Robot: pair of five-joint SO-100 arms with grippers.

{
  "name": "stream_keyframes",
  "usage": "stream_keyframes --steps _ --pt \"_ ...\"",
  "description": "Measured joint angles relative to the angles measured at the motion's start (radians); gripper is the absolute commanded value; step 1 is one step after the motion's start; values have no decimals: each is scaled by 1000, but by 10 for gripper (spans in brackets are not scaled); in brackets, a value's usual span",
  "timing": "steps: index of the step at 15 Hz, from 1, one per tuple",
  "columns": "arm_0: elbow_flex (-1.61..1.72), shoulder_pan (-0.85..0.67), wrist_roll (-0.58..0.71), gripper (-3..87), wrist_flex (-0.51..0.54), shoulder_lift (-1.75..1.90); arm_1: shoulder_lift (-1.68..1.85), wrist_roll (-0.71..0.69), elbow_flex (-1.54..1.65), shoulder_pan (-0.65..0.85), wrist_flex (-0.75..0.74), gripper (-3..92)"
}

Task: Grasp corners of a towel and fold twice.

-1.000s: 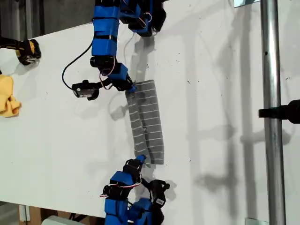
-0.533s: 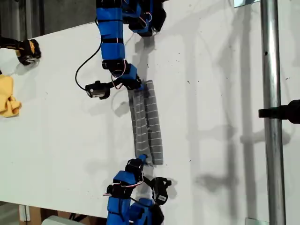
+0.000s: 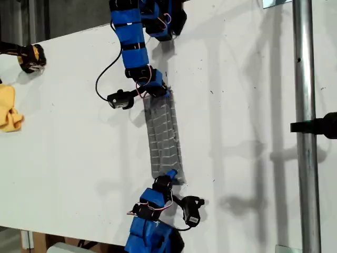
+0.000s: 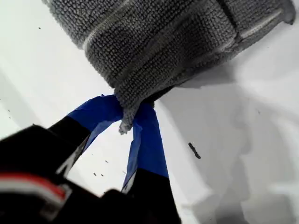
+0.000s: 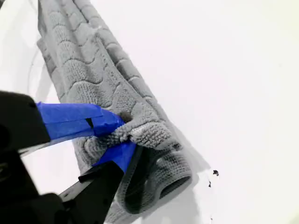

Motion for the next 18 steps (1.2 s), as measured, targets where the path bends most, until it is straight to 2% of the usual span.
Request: stream_keyframes --steps 2,5,7,9,10,14,16,18 --pt "40 15 -84 -12 -37 -28 -48 0 -2 3 -11 -2" --pt "95 18 -160 142 -46 -28 -92 15 -9 14 -14 11" --pt "94 31 -163 203 -3 -15 -95 40 -26 25 61 176" --pt "74 64 -130 216 107 115 -81 75 -87 23 258 327" --pt "72 91 -129 217 167 222 -26 81 -133 11 347 364" --pt "193 106 -178 233 405 761 221 89 -291 -20 522 340" --pt "285 100 -164 222 503 1081 431 103 -255 28 515 302" --pt "448 72 -135 229 514 1365 764 156 -31 110 453 263"
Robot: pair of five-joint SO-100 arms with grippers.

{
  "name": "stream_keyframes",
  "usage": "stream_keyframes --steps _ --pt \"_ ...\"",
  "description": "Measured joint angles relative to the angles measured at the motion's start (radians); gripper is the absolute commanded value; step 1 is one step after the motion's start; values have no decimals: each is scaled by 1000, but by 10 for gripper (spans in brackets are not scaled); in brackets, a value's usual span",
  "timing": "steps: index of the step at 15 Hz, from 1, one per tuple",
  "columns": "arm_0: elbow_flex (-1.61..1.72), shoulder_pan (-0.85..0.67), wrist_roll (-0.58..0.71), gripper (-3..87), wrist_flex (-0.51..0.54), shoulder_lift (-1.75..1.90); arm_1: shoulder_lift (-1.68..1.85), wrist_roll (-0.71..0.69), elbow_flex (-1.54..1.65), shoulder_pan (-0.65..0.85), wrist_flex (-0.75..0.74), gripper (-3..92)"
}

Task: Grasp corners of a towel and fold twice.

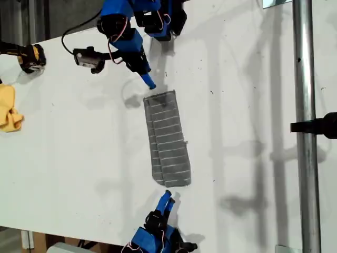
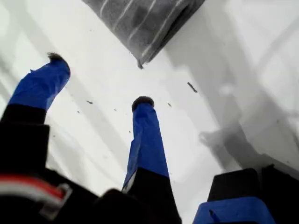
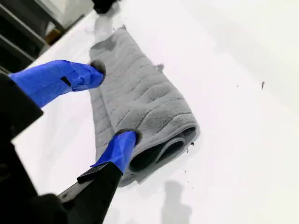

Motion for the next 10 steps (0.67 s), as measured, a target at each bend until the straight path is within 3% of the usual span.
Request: stream_keyframes --steps 3,5,9,10 --pt "135 -49 69 246 0 155 695 187 494 -43 -104 281" --pt "184 -77 126 201 -5 166 792 287 667 -104 -129 282" --pt "264 -120 138 170 -11 167 807 311 695 -100 -114 348" --pt "264 -118 138 169 -11 167 810 313 695 -100 -114 313"
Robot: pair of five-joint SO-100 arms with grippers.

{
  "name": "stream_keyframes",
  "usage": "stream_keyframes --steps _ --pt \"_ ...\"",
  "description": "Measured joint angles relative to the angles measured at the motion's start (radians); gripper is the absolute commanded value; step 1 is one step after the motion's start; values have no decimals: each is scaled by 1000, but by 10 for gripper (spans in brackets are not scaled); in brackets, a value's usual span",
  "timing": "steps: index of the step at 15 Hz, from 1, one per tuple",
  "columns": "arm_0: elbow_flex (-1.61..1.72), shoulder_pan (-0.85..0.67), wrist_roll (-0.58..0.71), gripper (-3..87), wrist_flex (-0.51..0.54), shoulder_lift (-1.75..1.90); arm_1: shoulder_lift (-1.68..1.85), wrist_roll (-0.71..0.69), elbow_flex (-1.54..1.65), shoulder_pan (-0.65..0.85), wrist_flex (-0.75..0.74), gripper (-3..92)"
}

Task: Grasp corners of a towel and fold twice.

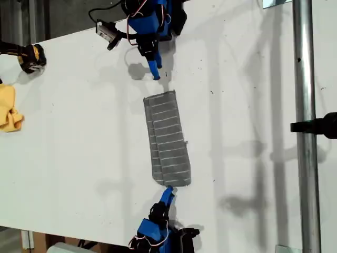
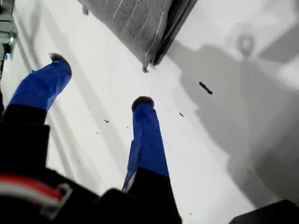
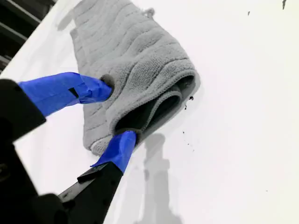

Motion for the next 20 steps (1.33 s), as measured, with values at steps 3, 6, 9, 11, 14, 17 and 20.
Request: stream_keyframes --steps 3,6,9,11,14,17,20 --pt "0 0 -15 165 0 0 -25 58 -48 11 21 70" --pt "0 2 -18 167 0 0 -420 51 -218 -6 -141 286" --pt "0 8 -11 167 2 0 -1129 -54 -497 11 -311 370" --pt "0 28 -11 167 6 0 -1417 -117 -592 52 -348 388" --pt "0 48 -11 168 18 0 -1585 -163 -620 106 -353 446" --pt "-2 51 -11 165 28 0 -1784 -215 -781 127 -351 450" --pt "-8 75 -28 164 40 0 -1996 -229 -1009 124 -339 330"
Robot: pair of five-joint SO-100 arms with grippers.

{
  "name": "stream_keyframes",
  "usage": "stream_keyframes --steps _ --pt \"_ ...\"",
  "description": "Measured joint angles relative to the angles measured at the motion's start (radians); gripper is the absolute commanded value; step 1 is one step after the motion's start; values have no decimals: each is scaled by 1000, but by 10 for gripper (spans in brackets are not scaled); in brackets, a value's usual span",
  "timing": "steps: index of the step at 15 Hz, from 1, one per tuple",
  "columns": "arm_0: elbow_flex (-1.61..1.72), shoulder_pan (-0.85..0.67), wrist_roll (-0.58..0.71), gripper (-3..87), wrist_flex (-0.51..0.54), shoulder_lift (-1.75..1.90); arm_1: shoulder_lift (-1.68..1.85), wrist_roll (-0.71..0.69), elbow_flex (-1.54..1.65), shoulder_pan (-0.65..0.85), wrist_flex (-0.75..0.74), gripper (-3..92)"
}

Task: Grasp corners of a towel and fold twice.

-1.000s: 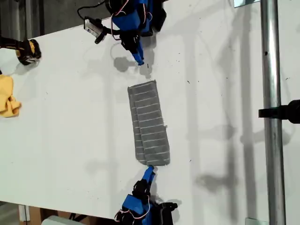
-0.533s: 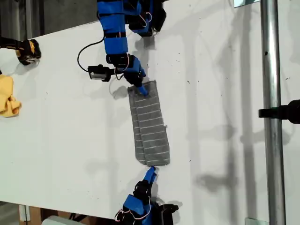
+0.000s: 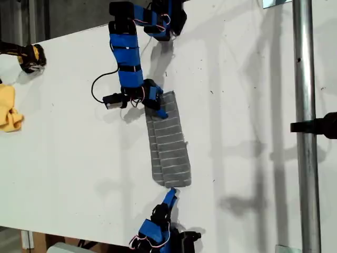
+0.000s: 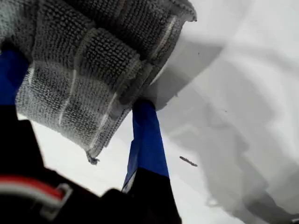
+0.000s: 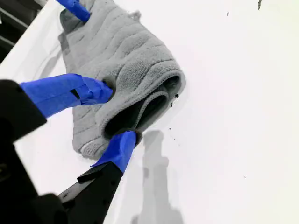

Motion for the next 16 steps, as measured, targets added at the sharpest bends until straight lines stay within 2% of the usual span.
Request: stream_keyframes --steps 1,2,4,7,11,16 --pt "0 6 -6 163 0 0 -29 0 -51 -8 0 234" --pt "0 12 -12 163 0 0 -38 2 -83 -14 -2 52" --pt "0 17 -18 162 0 0 -40 15 -115 -26 -35 -2" --pt "0 35 -28 160 0 0 58 28 -66 -29 -25 -2" --pt "0 46 -37 160 0 0 532 98 304 -32 -5 -2" --pt "-11 46 -37 159 6 0 1140 319 692 -91 127 -2"
